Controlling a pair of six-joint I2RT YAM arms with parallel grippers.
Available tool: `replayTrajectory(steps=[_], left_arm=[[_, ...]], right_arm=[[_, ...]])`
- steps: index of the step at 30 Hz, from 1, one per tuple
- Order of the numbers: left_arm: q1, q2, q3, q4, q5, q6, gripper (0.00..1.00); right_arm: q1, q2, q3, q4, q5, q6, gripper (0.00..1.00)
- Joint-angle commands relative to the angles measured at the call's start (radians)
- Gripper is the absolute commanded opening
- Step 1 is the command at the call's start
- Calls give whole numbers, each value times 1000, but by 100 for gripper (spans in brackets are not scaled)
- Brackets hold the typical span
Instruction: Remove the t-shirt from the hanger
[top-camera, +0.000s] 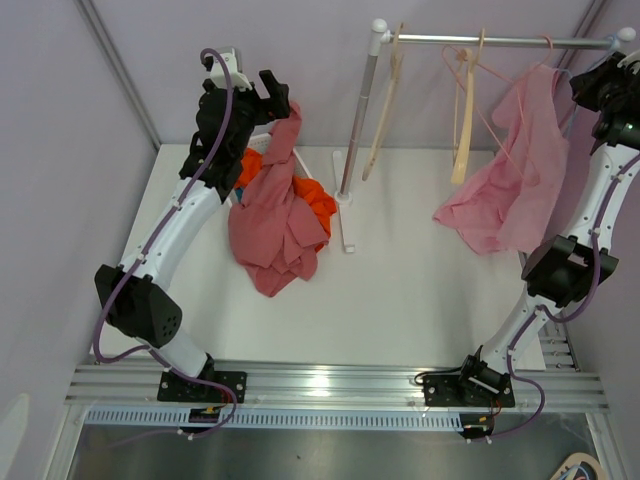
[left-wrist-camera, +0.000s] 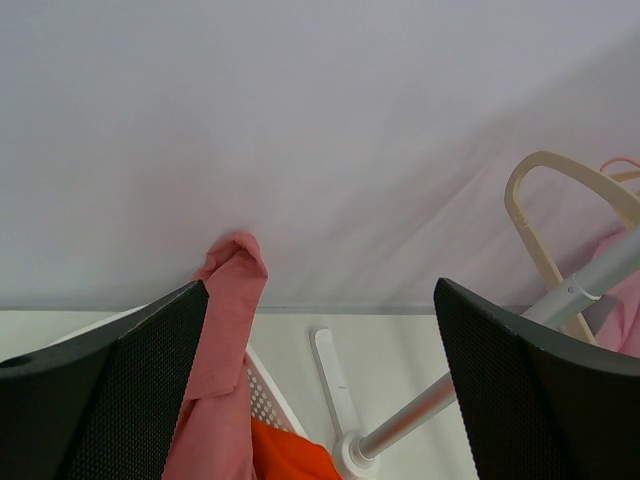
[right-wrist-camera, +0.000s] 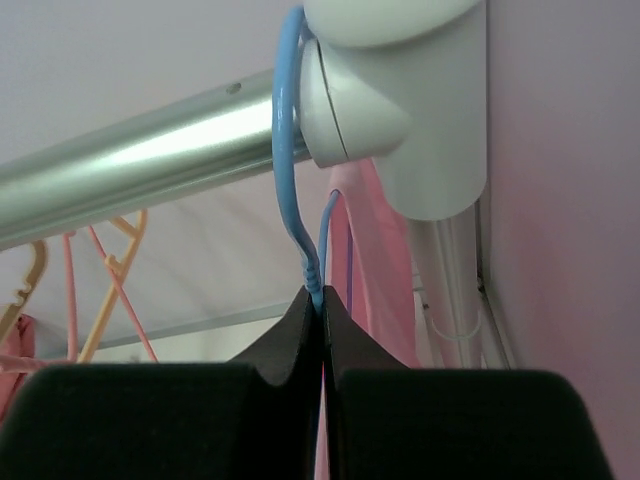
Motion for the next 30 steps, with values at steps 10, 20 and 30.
replayTrajectory(steps=[10, 20, 30], left_arm=[[-8, -48, 22, 29, 13, 28, 99], [-20, -124, -32, 9, 40, 8, 99], [-70, -258, -121, -13, 20, 25, 99]], right_arm=[[15, -31, 74, 188, -129, 94, 0], [29, -238, -172, 39, 7, 9, 0], [37, -568, -581, 93, 111, -10, 0]])
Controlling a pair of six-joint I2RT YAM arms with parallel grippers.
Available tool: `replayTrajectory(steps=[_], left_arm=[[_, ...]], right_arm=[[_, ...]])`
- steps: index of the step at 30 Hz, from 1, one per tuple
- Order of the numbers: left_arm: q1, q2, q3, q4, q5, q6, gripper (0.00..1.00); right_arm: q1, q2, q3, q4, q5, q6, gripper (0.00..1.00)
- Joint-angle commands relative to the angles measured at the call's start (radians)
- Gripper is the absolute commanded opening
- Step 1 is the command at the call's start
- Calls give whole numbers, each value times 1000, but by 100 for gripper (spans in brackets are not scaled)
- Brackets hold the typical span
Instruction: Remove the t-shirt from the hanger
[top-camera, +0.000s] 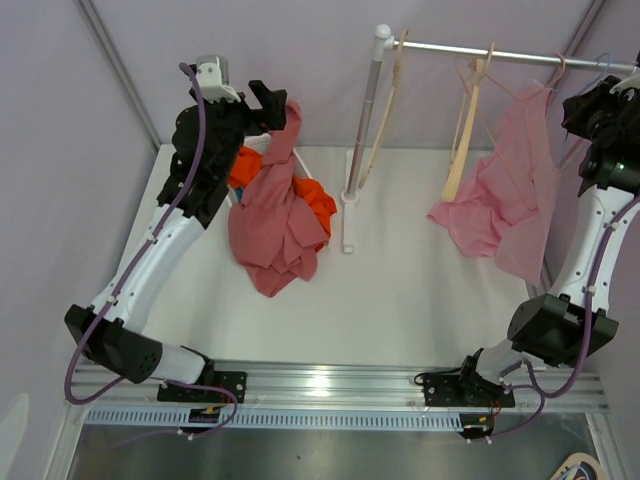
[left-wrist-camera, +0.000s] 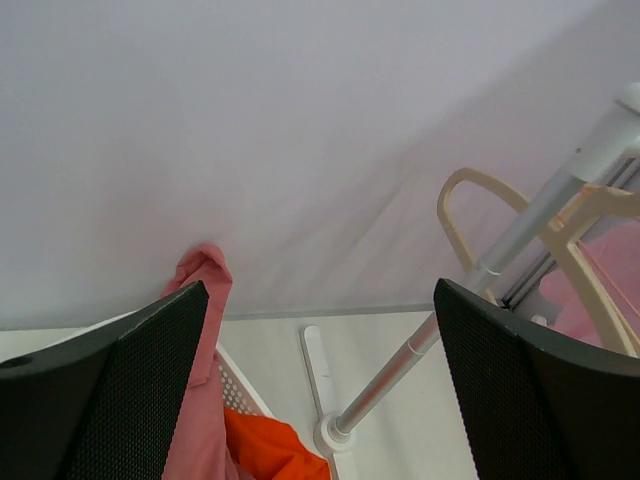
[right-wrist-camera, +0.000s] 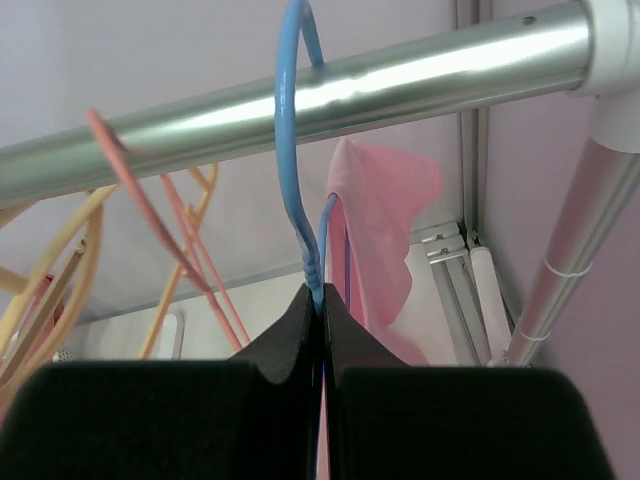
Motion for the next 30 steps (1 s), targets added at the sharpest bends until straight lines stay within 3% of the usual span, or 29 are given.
replayTrajectory(steps=[1, 6, 11, 15, 18, 20, 25, 30], left_arm=[[-23, -65, -16, 0, -5, 21, 99], [-28, -105, -18, -15, -5, 38, 100], [-30, -109, 1, -26, 4, 33, 100], [-31, -107, 8, -26, 4, 36, 99], [-31, -105, 10, -26, 9, 36, 100], [-31, -107, 11, -26, 16, 33, 99], [-40, -124, 1, -28, 18, 31, 100], [-51, -174, -18, -55, 16, 31, 100]], right_arm=[[0, -101, -60, 19, 33, -4, 0], [1, -125, -95, 93, 47, 14, 0], [4, 77, 203, 15, -33, 28, 0], [18, 147, 328, 30, -39, 34, 0], [24, 165, 408, -51, -19, 22, 0], [29, 133, 369, -48, 8, 20, 0], [27, -76, 68, 57, 67, 16, 0], [24, -200, -64, 41, 127, 2, 0]])
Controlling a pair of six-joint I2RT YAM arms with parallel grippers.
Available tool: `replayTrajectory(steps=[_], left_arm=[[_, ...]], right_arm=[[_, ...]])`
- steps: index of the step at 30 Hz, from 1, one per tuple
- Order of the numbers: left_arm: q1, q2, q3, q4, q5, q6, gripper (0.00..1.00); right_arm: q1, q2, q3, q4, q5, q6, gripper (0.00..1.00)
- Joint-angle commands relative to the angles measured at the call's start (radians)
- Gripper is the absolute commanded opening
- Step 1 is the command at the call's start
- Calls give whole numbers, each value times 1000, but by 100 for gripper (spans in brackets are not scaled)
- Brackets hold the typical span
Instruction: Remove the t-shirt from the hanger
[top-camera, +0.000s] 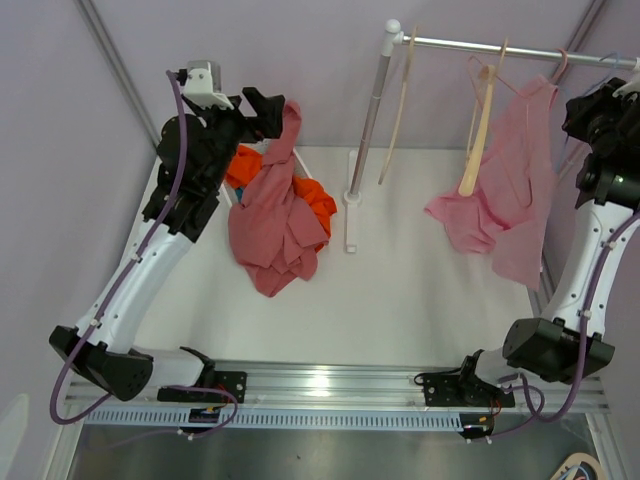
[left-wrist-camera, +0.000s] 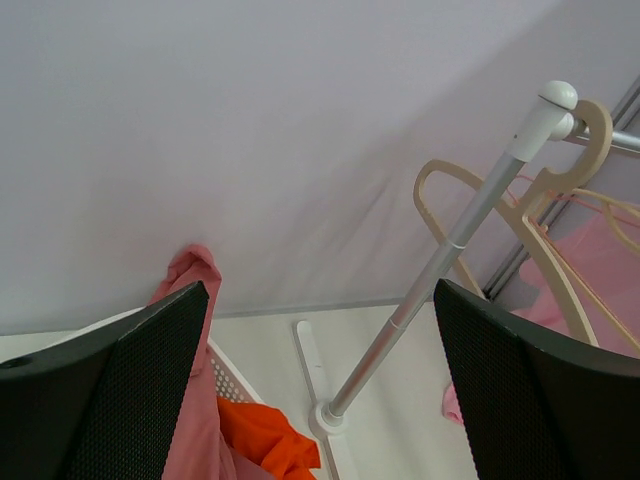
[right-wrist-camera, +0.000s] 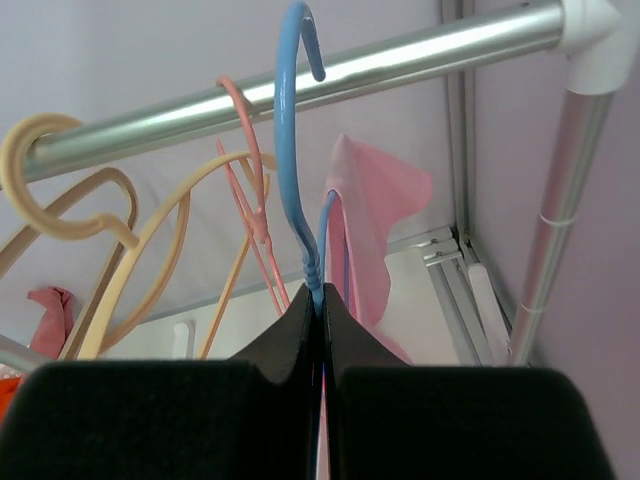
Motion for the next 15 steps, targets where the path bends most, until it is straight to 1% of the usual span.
replayTrajectory(steps=[1, 3, 5, 7, 9, 12, 15], left_arm=[[-18, -82, -10, 12, 15, 14, 99], [-20, -94, -16, 12, 23, 15, 99], [-23, -108, -19, 0, 46, 12, 100], [-29, -125, -24, -15, 92, 6, 100], [-43, -143, -41, -11, 124, 4, 100], [-95, -181, -79, 3, 160, 27, 99], [-167, -206, -122, 8, 198, 64, 100]], right_arm=[[0, -111, -46, 69, 77, -17, 0], [-2, -172, -132, 84, 110, -12, 0], [-2, -226, -213, 111, 178, 3, 0], [-2, -249, -250, 98, 230, 34, 0], [-2, -270, -283, 64, 330, 80, 0], [14, -296, -324, 0, 432, 150, 0], [55, -356, -400, -10, 557, 181, 0]])
